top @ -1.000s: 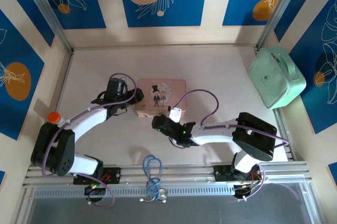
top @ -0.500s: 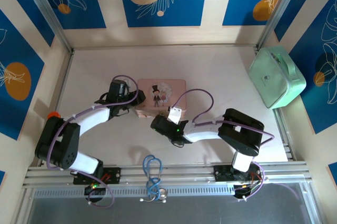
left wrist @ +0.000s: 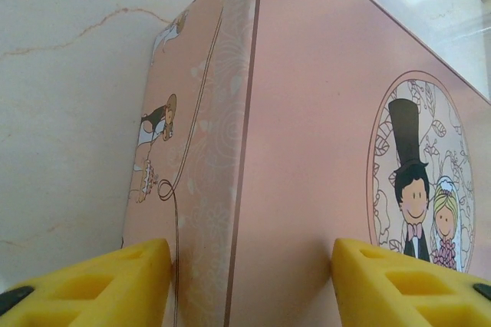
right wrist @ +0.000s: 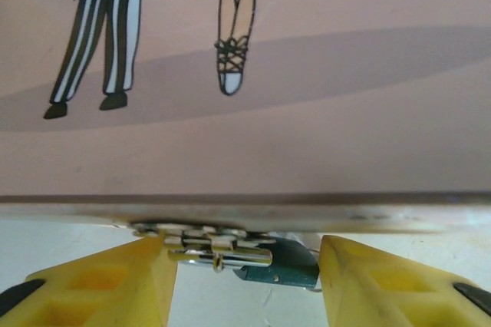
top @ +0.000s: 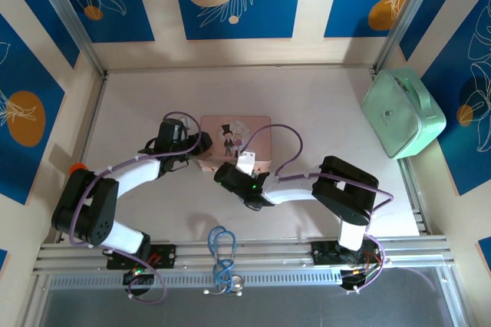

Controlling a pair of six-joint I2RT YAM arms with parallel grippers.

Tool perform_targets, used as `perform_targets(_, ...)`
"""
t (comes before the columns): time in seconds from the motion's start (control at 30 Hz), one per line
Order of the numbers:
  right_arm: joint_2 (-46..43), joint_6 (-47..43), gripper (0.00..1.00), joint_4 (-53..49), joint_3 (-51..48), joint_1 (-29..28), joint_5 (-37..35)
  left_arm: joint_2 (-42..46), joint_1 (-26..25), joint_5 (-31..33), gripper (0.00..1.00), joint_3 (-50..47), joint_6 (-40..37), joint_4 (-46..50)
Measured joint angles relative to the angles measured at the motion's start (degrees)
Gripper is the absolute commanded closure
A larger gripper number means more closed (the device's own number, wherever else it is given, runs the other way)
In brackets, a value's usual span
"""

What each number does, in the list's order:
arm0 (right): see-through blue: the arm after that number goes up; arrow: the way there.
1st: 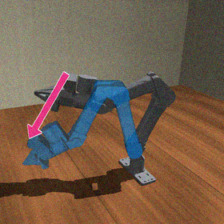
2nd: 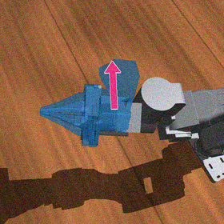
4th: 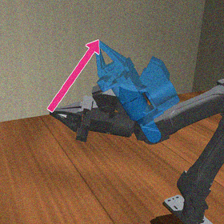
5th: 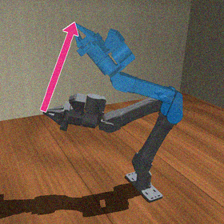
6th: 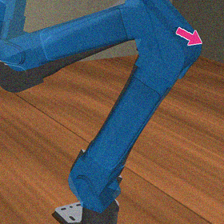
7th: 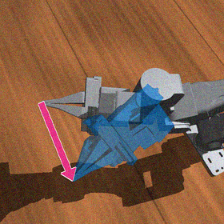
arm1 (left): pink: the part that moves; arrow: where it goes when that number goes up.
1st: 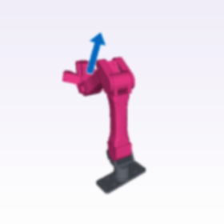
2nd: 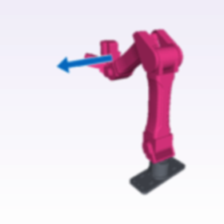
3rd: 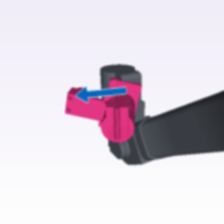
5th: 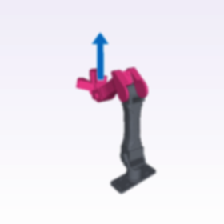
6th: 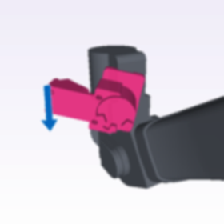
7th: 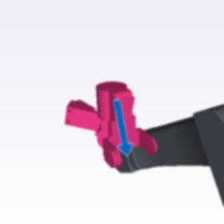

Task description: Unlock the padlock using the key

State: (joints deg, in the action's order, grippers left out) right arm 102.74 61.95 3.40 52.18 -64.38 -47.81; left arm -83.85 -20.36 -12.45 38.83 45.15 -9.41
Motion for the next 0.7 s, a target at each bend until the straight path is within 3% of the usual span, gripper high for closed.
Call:
perform_targets(0.4, 1.86, -9.20, 0.57, -0.11, 1.99, -0.50, -0.07, 0.00, 0.11, 0.02, 0.44, -2.03, 1.11, -4.04)
perform_targets(0.53, 1.84, -9.46, 0.39, -0.20, 2.47, -1.25, -0.68, 0.00, 0.11, -0.02, 0.45, -2.60, 1.42, -5.18)
perform_targets(0.7, 0.61, -2.99, 0.34, -1.20, 2.97, -0.79, -0.39, 0.00, 0.11, -0.20, 0.45, -2.80, 1.57, -5.66)
